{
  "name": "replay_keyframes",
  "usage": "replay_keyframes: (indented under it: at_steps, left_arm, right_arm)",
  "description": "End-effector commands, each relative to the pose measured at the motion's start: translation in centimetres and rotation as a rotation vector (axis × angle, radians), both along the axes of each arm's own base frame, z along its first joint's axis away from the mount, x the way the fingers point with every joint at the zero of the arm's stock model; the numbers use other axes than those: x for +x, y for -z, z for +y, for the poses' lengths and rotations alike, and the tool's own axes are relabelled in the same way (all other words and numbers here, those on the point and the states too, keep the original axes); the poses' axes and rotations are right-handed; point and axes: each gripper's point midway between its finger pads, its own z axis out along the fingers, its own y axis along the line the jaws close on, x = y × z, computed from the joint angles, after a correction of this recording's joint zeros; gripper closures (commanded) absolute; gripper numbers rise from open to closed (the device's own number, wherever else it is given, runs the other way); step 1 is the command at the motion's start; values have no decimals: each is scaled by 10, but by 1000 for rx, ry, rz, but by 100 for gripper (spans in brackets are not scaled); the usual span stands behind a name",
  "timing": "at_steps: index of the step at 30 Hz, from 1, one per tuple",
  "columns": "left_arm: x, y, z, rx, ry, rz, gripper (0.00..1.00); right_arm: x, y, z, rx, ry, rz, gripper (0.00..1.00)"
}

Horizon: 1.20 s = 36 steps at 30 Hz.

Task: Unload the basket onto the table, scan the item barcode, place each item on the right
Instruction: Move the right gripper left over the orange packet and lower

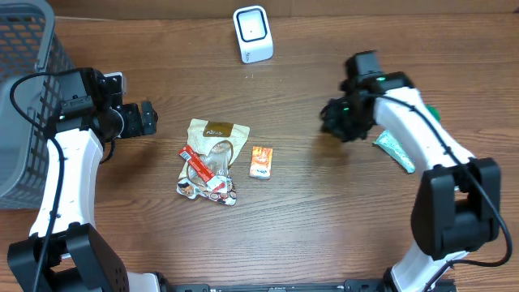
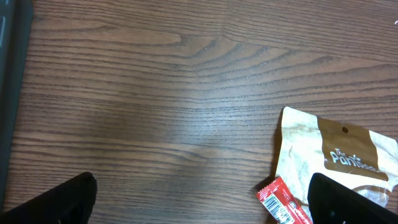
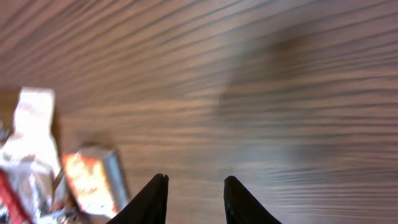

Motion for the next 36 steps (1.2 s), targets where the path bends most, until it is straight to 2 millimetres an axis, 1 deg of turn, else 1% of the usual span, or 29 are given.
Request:
replay_keyframes:
  at_steps: [1,3,7,10,12,16,21,25,31,36]
  left_arm:
    - [4,-4,-1,2,16,-14,0]
    - [5,-4,-1,2,16,-15,0]
    - [4,-4,-1,2,16,-14,0]
    - [4,-4,-1,2,16,-14,0]
    - [4,-4,-1,2,16,-14,1]
    - [4,-4,-1,2,16,-14,0]
    - [4,-4,-1,2,16,-14,0]
    - [4,-4,-1,2,16,-14,0]
    - [4,-4,-1,2,16,-14,0]
    - [4,-4,-1,2,16,-14,1]
  right_arm:
    - [-10,-6,34,41,-74,-9,68]
    - [-17,-6,50,46,-91,-4,68]
    - [-25,-8,76,59,-114,-12,67]
    - [-29,-9,93,69,-135,-26,67]
    - [-30,-10,100,70,-146,-38,67]
    - [-32,-9,108,60,-113,-41,66]
    - [-37,-11,122,70,-143,-55,66]
    - [-40,-10,126,59,-150,-60,66]
    - [-44,0,124,40,-117,-48,66]
    - [-49,21,123,48,-113,-49,65]
